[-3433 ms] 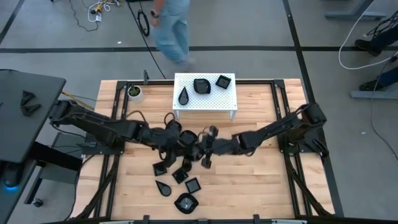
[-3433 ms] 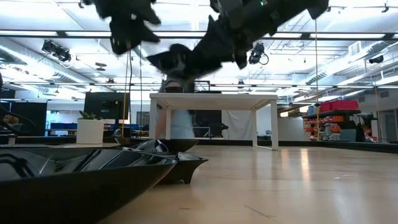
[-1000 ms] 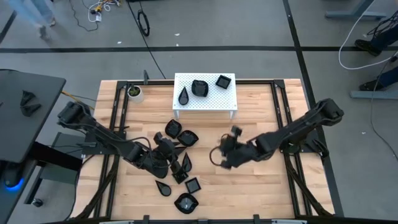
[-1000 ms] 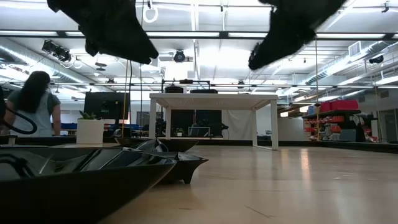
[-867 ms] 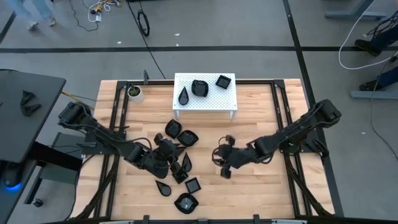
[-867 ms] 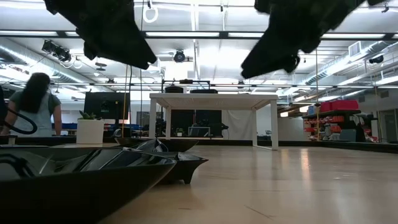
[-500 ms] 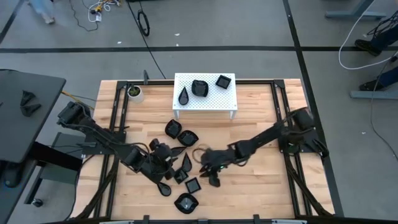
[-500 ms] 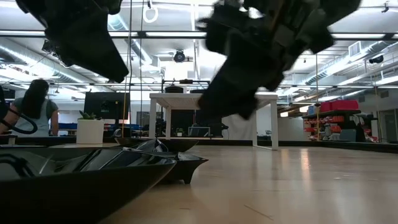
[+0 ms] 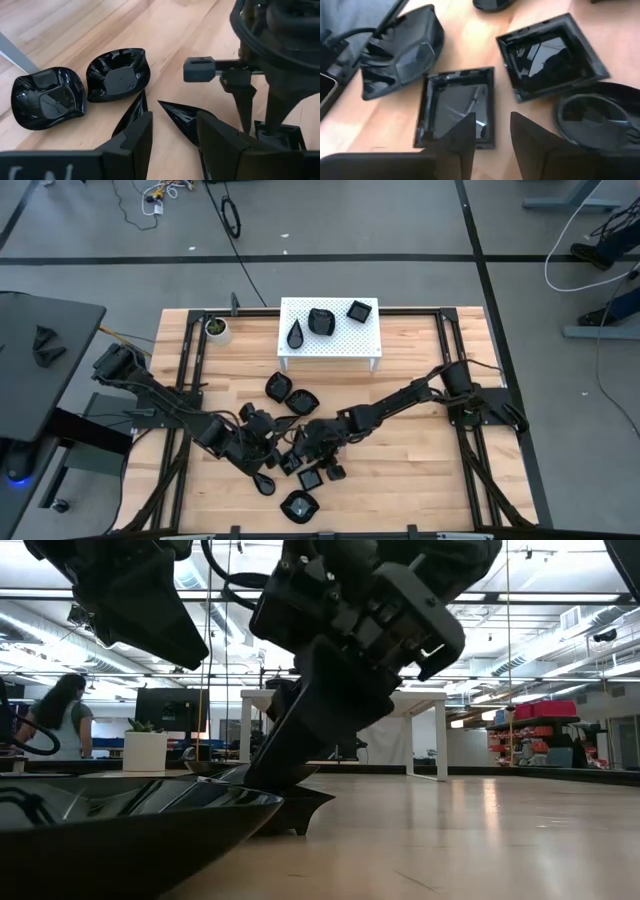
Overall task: Pick & Place Mini shaped plates
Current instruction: Stack the black square plate on top of the other black square plate on the shelf
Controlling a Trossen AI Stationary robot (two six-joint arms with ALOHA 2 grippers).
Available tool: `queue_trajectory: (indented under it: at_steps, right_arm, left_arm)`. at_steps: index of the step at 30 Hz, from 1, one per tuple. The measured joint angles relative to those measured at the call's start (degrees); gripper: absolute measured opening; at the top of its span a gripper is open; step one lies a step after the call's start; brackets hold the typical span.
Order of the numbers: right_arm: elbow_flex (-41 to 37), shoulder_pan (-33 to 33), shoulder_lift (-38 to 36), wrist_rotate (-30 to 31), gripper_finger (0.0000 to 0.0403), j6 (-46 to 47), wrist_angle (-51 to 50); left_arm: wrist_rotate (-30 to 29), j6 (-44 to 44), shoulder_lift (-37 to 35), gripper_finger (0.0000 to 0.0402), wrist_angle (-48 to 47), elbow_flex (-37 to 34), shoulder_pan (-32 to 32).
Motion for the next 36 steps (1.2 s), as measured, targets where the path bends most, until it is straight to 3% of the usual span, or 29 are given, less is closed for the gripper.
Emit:
queue_trajectory:
  at_steps: [7,17,26,31,36]
  right_arm:
    - [-0.53,-0.16,0.0,-0.22,0.009,-0.17,-0.06]
    - [-0.53,-0.18,0.0,-0.61,0.0077,-0.16,-1.04]
    - [-0.53,-0.24,-0.8,-0.66,0.0007,-0.9,-3.33]
    - [-0.53,-0.61,-5.96,-0.4,0.0004,-0.17,-10.38]
    - [-0.55,-1.66,-16.04,0.52,0.0002,-2.66,-22.66]
  left_arm:
    - [-0.94,-0.08,0.0,0.0158,0.13,0.0,0.0]
    - [-0.96,-0.1,0.01,0.0158,0.2,0.0,0.0]
    - [-0.94,-0.12,0.02,0.0158,0.2,0.0,0.0]
    - [-0.94,-0.13,0.02,0.0158,0.2,-0.02,0.0]
    - [-0.97,-0.13,0.02,0.0158,0.19,-0.02,0.0]
